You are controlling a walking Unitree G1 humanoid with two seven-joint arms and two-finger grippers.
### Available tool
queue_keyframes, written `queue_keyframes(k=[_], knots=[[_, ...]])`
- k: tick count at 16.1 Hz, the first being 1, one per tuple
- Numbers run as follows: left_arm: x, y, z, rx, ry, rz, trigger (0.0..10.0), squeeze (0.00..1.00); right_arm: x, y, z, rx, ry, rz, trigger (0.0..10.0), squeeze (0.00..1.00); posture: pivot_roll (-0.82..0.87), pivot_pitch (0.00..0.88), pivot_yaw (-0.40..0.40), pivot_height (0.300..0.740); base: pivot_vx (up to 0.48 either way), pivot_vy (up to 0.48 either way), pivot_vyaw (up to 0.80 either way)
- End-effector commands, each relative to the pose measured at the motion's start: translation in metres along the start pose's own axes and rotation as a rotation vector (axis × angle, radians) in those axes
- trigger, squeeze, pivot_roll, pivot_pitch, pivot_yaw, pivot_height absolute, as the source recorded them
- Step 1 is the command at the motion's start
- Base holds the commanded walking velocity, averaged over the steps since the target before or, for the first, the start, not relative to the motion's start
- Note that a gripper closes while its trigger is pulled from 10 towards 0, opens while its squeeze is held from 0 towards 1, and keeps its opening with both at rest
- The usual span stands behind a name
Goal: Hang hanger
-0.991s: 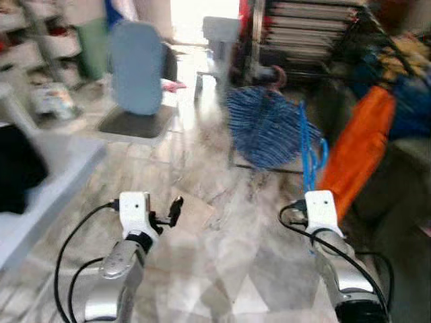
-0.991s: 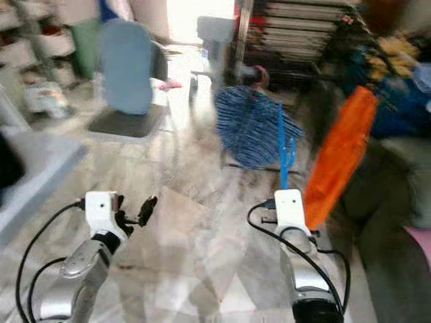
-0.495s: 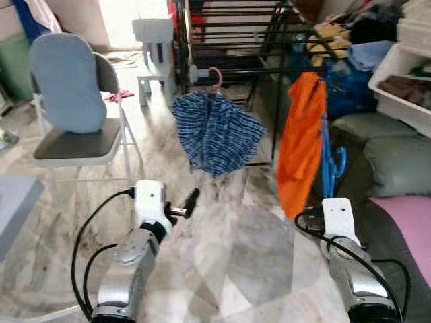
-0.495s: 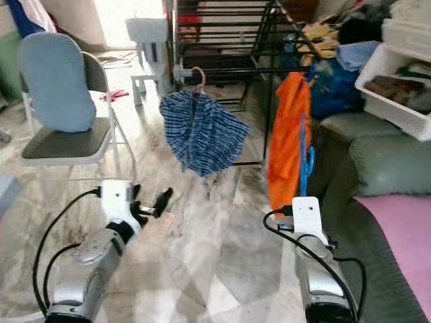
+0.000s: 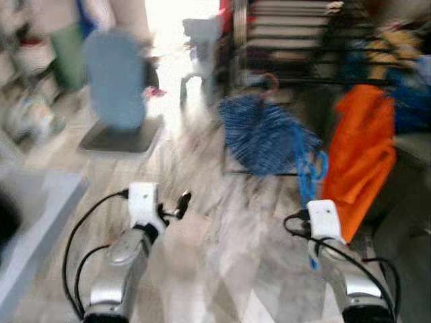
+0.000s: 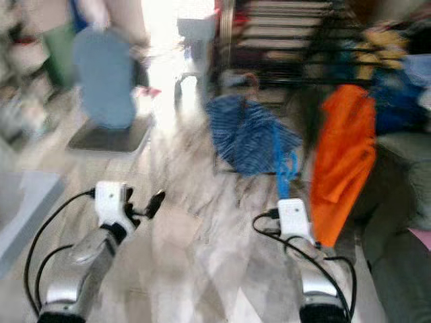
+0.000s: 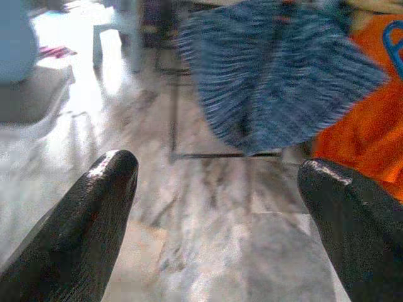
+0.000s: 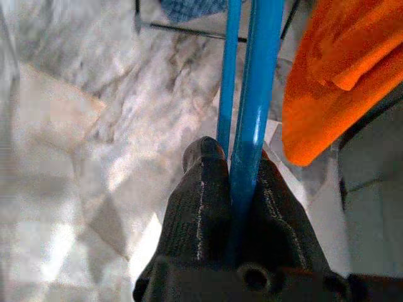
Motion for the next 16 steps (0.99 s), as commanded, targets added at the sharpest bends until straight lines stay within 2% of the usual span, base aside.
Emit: queue_keyframes(k=[1,6,9,11,16], knots=[[0.0188,0.0055,0.0036,0.007,-0.001,-0.063,10.0,0.00,0.0155,-0.0019,-0.0023,-0.009,0.006,-0.044,10.0,0.00,-0.15,0.000,0.021,0.740,0.364,0.274,-0.55],[0.0174,0.0049,0.0028,0.001,0.004,-0.065,10.0,0.00,0.0141,-0.0036,-0.0044,-0.011,0.006,-0.046,10.0,0.00,-0.15,0.000,0.023,0.740,0.431,0.052,-0.65],[0.0228,0.0048,0.0015,-0.009,0.011,-0.083,10.0,0.00,0.0139,-0.0029,-0.0036,-0.009,0.005,-0.048,10.0,0.00,-0.15,0.000,0.025,0.740,0.465,0.000,-0.48],[0.0241,0.0043,0.0006,-0.016,-0.016,-0.086,10.0,0.00,0.0134,-0.0034,-0.0037,-0.008,0.003,-0.048,10.0,0.00,-0.15,0.000,0.026,0.740,0.416,0.000,0.00],[0.0225,0.0035,0.0012,-0.014,0.001,-0.082,10.0,0.00,0.0085,-0.0039,-0.0071,-0.029,-0.005,-0.004,10.0,0.00,-0.15,0.000,0.026,0.740,0.457,0.000,0.00]])
Point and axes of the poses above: a point about 5 cm out from each wrist's last joint towards the gripper, its own y axis pointing out of the wrist towards the gripper, its own z axis along the axis of the wrist's last joint, x = y × z, the point moved 5 cm from there along y, pointing out of the wrist towards the gripper, and after that the axes turned 8 degrees about y, right-handed, at the moved point
